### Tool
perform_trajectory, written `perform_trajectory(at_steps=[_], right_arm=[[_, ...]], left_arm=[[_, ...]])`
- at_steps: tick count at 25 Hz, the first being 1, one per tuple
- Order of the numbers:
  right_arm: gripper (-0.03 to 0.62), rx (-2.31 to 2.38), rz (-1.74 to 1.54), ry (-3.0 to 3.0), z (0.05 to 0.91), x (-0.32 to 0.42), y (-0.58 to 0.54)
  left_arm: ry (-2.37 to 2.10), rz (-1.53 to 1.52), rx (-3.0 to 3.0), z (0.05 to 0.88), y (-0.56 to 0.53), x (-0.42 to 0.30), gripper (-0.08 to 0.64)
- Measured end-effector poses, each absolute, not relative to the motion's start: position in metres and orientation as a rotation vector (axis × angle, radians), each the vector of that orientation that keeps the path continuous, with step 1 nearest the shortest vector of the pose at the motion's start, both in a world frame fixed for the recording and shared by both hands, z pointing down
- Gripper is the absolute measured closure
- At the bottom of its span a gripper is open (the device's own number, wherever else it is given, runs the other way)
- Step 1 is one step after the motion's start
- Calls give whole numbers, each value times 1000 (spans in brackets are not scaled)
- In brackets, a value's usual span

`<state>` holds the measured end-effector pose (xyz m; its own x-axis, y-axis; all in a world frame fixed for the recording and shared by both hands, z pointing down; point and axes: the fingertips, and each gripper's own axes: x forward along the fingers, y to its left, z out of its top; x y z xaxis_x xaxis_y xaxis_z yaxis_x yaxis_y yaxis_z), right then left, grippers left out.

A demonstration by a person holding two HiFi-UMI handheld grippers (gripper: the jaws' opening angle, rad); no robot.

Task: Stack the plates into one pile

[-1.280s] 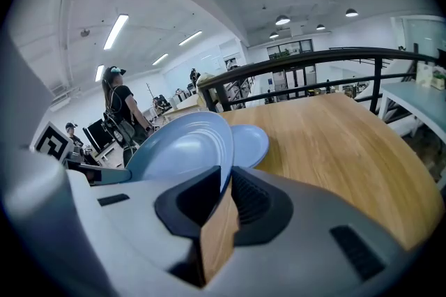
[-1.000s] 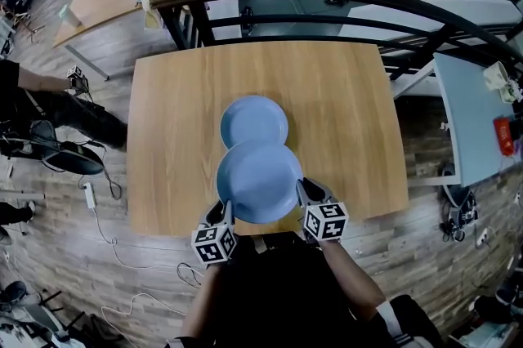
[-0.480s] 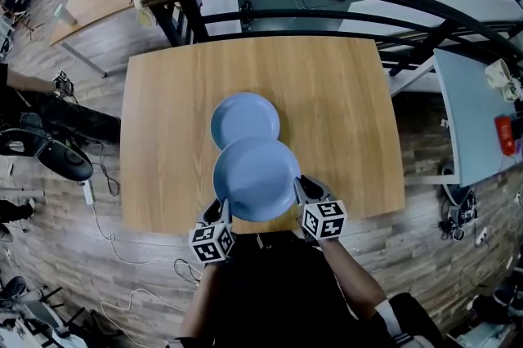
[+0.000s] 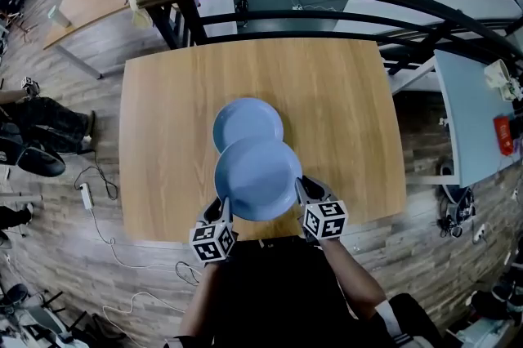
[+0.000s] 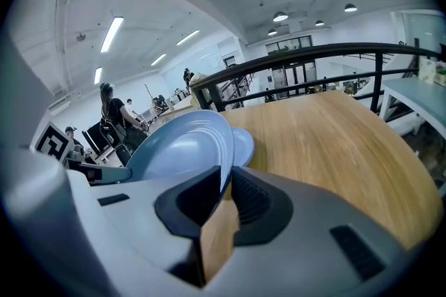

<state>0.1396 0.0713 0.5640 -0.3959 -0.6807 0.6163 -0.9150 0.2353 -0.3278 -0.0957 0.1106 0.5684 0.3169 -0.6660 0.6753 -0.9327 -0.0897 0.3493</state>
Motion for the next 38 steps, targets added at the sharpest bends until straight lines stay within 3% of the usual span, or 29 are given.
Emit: perform_trajectory(at_steps=[38], right_arm=[[528, 1451, 1024, -2020, 626, 113, -63]], left_arm=[[-1319, 513, 1743, 637, -29, -123, 476]])
